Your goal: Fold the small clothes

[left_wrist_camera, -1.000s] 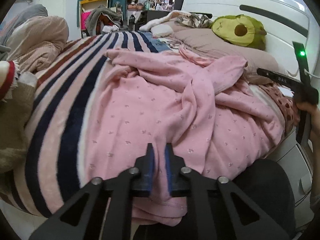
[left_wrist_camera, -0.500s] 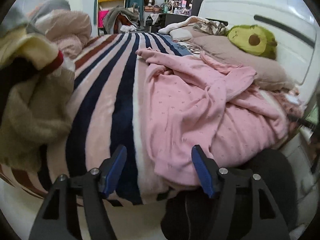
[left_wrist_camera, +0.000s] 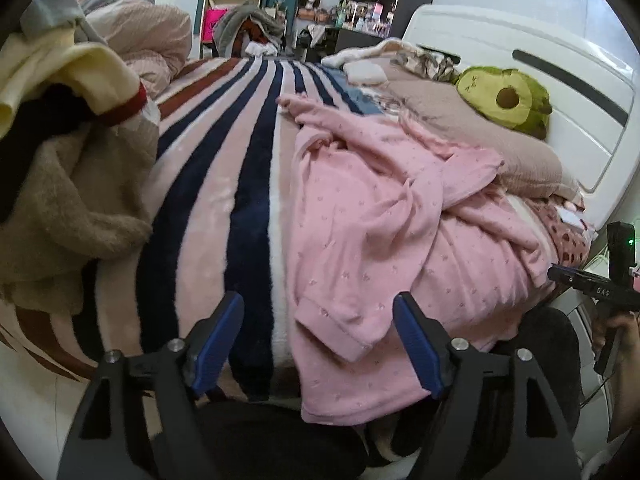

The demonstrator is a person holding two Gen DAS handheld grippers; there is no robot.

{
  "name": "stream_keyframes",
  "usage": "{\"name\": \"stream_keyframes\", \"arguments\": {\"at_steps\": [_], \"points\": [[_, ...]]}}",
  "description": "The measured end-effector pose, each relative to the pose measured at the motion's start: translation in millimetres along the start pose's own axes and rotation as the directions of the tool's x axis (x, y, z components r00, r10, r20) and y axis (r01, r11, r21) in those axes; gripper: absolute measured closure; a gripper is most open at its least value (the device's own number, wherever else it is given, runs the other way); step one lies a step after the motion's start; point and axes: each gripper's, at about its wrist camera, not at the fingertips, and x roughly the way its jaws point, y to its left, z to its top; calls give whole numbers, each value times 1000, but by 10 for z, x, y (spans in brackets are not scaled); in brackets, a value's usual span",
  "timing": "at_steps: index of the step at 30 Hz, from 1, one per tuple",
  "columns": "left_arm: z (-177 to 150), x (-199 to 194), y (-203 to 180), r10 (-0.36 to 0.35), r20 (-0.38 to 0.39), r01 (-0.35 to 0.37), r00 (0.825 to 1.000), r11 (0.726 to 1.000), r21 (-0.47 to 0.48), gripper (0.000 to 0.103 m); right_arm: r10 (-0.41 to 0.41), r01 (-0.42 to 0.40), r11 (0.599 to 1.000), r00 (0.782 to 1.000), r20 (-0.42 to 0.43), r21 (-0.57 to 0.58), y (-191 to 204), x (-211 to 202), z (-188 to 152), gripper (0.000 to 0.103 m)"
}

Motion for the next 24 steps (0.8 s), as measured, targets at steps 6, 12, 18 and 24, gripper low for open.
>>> {"name": "stream_keyframes", "arguments": {"at_steps": [6, 12, 18, 24], "points": [[-107, 274, 77, -24, -82, 21, 996, 999, -44, 29, 14, -14, 1000, 999, -44, 9, -29, 94, -58, 48], [-241, 360, 90, -35, -99, 29, 994, 998, -61, 29, 34, -36, 999, 994, -105, -13, -7, 121, -148, 47], [-261, 397, 19, -95, -102, 88, 990, 993, -76, 30, 81, -86, 996, 976, -201, -19, 44, 340, -254, 47], [-248, 463, -148, -257, -111, 246, 960, 964, -101, 58, 202, -204, 979, 963, -177, 4, 161, 432, -244, 47]]}}
